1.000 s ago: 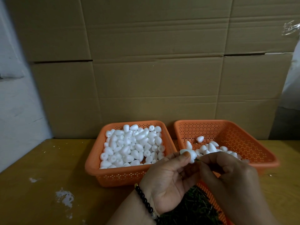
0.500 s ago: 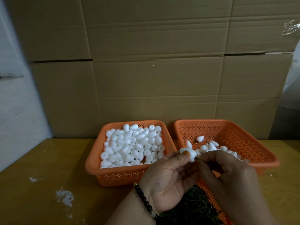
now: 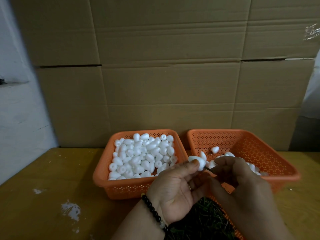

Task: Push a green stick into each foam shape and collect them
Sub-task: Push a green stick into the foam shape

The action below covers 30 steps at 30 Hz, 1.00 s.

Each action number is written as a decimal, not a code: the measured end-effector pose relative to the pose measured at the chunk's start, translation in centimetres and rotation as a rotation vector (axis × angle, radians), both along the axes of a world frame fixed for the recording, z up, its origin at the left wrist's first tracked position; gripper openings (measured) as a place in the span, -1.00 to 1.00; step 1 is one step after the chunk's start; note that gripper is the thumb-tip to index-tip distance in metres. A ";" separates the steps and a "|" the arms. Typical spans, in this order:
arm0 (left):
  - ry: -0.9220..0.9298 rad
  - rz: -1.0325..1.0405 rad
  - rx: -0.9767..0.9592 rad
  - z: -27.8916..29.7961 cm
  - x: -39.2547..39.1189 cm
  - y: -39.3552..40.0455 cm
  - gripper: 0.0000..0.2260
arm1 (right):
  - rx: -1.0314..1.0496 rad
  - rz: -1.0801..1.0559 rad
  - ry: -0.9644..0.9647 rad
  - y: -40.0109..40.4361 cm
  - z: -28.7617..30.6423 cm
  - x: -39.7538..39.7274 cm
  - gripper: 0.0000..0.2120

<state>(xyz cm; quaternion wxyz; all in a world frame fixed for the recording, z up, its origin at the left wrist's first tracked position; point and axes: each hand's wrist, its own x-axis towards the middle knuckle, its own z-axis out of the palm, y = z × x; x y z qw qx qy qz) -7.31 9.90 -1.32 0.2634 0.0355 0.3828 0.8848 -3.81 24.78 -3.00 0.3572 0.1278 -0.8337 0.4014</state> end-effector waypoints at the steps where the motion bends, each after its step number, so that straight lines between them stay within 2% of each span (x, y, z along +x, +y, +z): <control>1: 0.005 0.005 -0.002 0.0 -0.1 -0.1 -0.83 | 0.012 0.001 -0.004 0.0 0.0 0.0 -0.52; 4: 0.026 0.034 -0.021 -0.1 -0.2 -0.1 -0.74 | 0.061 -0.024 0.017 0.0 0.0 0.0 -0.55; 10: 0.060 0.055 -0.035 0.0 -0.3 -0.2 -0.76 | 0.108 -0.036 0.029 0.1 -0.1 0.1 -0.57; 14: 0.075 0.065 -0.020 -0.3 -0.4 -0.2 -0.70 | 0.101 -0.025 0.031 0.1 0.0 0.0 -0.58; 19: 0.123 0.064 -0.032 -0.4 -0.6 -0.2 -0.79 | 0.089 -0.005 0.017 0.2 0.0 0.0 -0.62; 22: 0.174 0.069 -0.064 -0.5 -0.6 -0.2 -0.82 | 0.100 -0.008 0.028 0.2 -0.1 0.0 -0.57; 25: 0.257 0.109 -0.150 -0.5 -0.6 -0.3 -0.78 | 0.135 0.008 0.058 0.2 0.0 0.1 -0.49; 28: 0.351 0.197 -0.293 -0.6 -0.6 -0.2 -0.64 | 0.178 0.030 0.073 0.2 0.0 0.1 -0.39; 30: 0.411 0.253 -0.359 -0.7 -0.5 -0.1 -0.59 | 0.193 0.032 0.087 0.3 0.0 0.0 -0.40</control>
